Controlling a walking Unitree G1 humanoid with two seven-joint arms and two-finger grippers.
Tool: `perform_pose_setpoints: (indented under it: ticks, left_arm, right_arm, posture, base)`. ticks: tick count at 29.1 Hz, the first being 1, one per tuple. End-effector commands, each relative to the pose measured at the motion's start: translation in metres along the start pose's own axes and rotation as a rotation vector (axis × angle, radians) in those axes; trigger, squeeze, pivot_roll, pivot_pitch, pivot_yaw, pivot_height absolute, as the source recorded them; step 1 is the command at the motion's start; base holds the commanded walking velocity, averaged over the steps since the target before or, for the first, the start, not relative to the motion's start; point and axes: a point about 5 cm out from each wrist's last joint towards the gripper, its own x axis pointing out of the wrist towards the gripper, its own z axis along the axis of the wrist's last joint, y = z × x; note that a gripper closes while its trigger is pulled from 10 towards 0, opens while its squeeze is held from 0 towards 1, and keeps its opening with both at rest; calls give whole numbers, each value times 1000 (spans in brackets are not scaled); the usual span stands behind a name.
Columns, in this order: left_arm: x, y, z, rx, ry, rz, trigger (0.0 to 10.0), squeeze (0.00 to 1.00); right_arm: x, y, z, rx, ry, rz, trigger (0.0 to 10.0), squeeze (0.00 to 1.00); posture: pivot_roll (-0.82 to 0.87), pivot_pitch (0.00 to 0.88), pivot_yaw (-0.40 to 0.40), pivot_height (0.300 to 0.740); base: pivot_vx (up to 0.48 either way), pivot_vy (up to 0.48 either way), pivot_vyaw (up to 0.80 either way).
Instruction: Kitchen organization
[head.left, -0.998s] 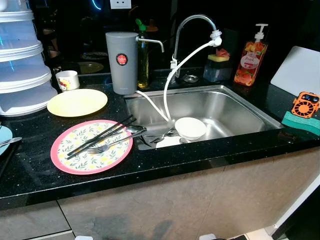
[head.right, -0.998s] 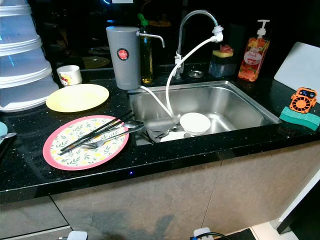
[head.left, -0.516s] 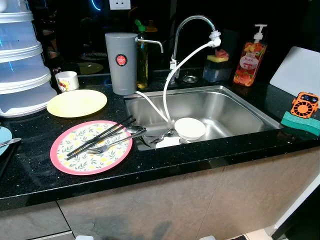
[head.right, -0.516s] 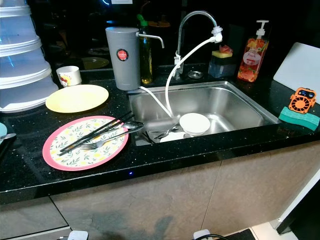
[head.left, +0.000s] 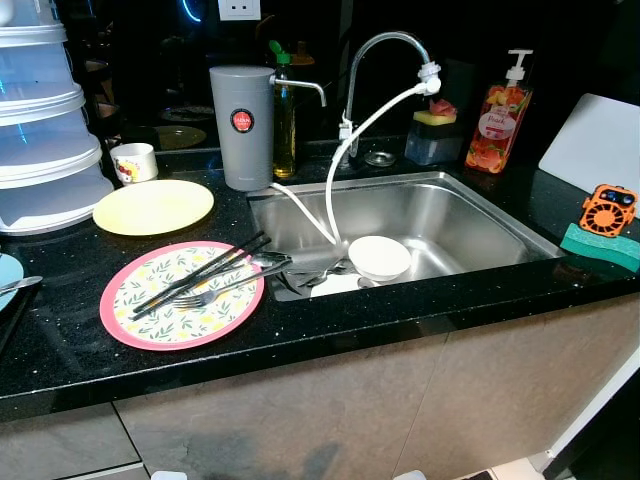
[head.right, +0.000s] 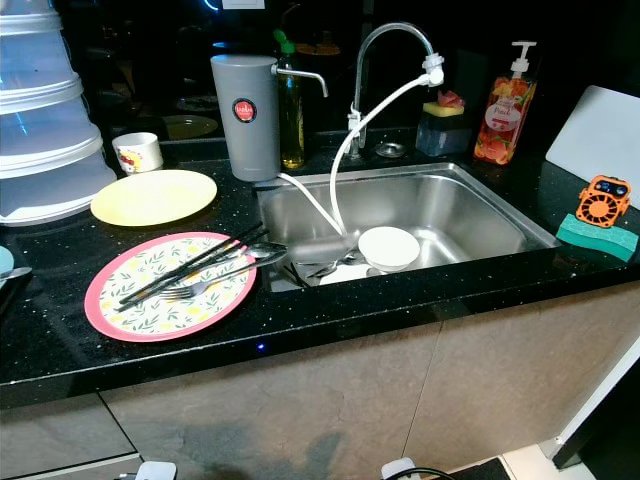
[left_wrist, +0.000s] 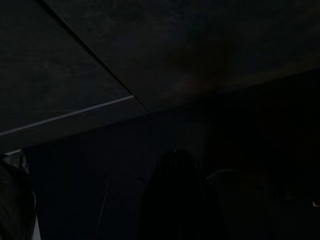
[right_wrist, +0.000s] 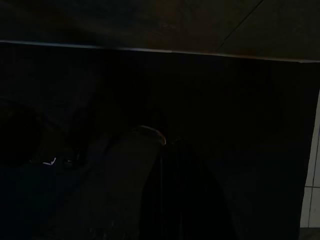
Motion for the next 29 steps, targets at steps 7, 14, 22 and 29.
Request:
perform_pose_setpoints:
  ticks: [7,14,22,29]
  left_arm:
    - [0,2,2,28,-4,0,10000,0]
    - [1,0,4,29,-15,-2,10000,0]
    - [1,0,5,30,-28,0,10000,0]
    - [1,0,5,23,-26,5,10000,0]
  right_arm:
    - [-1,0,-4,0,7,-3,10000,0]
    - [0,3,-3,0,5,2,10000,0]
    - [0,3,-3,-5,4,2,10000,0]
    - [0,2,-2,-8,2,2,10000,0]
  posture:
    - [37,0,2,740]
    - [40,4,5,740]
    - [40,4,5,740]
    - [38,6,3,740]
  base:
    - [0,0,0]
    - [0,0,0]
    - [0,0,0]
    - [0,0,0]
